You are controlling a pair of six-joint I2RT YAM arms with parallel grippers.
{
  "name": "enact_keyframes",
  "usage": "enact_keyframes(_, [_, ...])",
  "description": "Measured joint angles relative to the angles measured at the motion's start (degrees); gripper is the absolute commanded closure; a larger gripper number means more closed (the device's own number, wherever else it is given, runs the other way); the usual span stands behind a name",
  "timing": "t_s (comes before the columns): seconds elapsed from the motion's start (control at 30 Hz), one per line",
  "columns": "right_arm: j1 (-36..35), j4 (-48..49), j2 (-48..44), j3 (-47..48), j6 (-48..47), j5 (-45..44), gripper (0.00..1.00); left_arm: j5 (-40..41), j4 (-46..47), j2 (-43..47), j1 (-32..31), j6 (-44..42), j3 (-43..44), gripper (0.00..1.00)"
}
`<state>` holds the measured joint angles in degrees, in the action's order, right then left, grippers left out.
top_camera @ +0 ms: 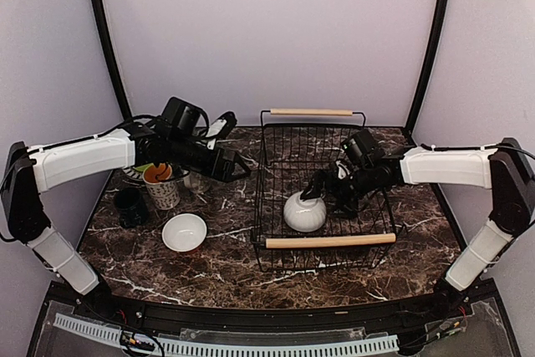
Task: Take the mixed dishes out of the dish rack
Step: Adjust the bowl on the dish rack.
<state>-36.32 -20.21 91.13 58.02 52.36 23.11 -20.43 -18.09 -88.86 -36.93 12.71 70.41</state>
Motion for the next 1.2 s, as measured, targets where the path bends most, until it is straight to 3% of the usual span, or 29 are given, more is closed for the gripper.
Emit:
enact_keyframes(0.33, [-0.04, 1.99, 0.00, -2.78, 2.69, 0.28, 0.01, -1.66, -0.48, -1.20, -1.60, 0.00, 0.13, 0.12])
enact_keyframes(1.2, [-0.04, 19.43, 3.08, -9.70, 11.58, -2.19, 0.01, -2.91, -0.92, -1.40, -2.51, 0.00, 0.81, 0.08])
